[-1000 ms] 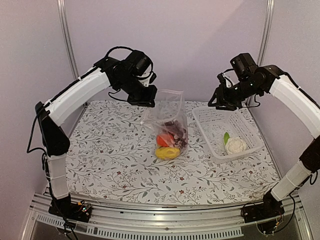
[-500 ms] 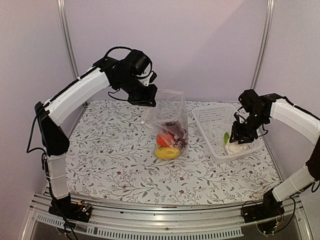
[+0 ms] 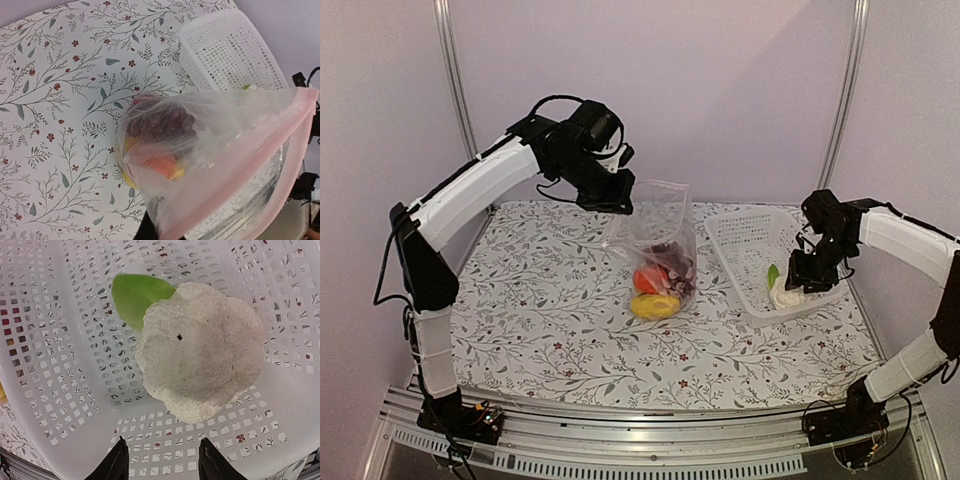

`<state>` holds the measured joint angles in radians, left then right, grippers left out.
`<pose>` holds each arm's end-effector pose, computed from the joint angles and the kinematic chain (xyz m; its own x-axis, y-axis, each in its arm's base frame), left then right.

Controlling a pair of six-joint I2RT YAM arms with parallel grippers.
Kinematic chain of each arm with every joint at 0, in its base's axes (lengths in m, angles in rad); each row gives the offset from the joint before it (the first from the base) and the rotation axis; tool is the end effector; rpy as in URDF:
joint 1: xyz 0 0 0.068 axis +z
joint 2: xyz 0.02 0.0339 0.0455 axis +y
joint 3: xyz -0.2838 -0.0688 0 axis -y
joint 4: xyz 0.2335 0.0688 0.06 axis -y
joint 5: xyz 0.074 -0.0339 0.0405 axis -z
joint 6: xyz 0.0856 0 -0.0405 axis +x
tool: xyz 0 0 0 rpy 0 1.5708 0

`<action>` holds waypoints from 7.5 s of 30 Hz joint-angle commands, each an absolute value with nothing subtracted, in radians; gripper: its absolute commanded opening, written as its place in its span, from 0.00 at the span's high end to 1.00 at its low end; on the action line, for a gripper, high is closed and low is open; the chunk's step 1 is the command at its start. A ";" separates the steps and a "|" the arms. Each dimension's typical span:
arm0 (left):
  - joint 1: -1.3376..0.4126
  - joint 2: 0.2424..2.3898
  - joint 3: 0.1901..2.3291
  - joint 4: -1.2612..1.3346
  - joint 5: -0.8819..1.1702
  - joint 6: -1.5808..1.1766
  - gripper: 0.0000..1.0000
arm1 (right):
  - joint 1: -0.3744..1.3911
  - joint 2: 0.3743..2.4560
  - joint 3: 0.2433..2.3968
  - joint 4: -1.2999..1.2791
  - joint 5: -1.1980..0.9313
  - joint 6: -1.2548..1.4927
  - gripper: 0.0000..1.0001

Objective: Place the food in the zip-top bag and seal the zipper
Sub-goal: Adjust the fake vegetable in the bin, then pick up the fake vegetable from the bin, then place the fake vegetable in the zipper food storage bag.

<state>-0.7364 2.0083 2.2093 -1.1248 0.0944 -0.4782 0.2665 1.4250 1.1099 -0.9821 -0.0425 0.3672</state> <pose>0.3302 -0.3102 0.3489 -0.8519 0.1539 -0.5006 0.3590 0.8676 -0.3442 0.2522 0.0726 0.2254 -0.9653 0.1083 -0.2375 0.0775 0.9878 0.1352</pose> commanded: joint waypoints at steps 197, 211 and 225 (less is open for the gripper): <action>-0.799 1.883 2.078 -1.105 0.262 -0.587 0.86 | 0.692 1.728 1.899 -0.969 -0.332 0.647 0.59; -0.813 1.949 2.187 -1.123 0.219 -0.591 1.00 | 0.695 1.769 1.948 -0.945 -0.504 0.673 0.76; -0.809 1.961 2.149 -1.077 0.247 -0.584 1.00 | 0.700 1.819 1.976 -0.964 -0.453 0.625 0.33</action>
<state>-0.7986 1.9591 2.1757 -1.1133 0.2394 -0.5941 0.6941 1.8320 1.9347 -0.9955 -0.3985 0.6395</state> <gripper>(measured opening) 0.005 0.603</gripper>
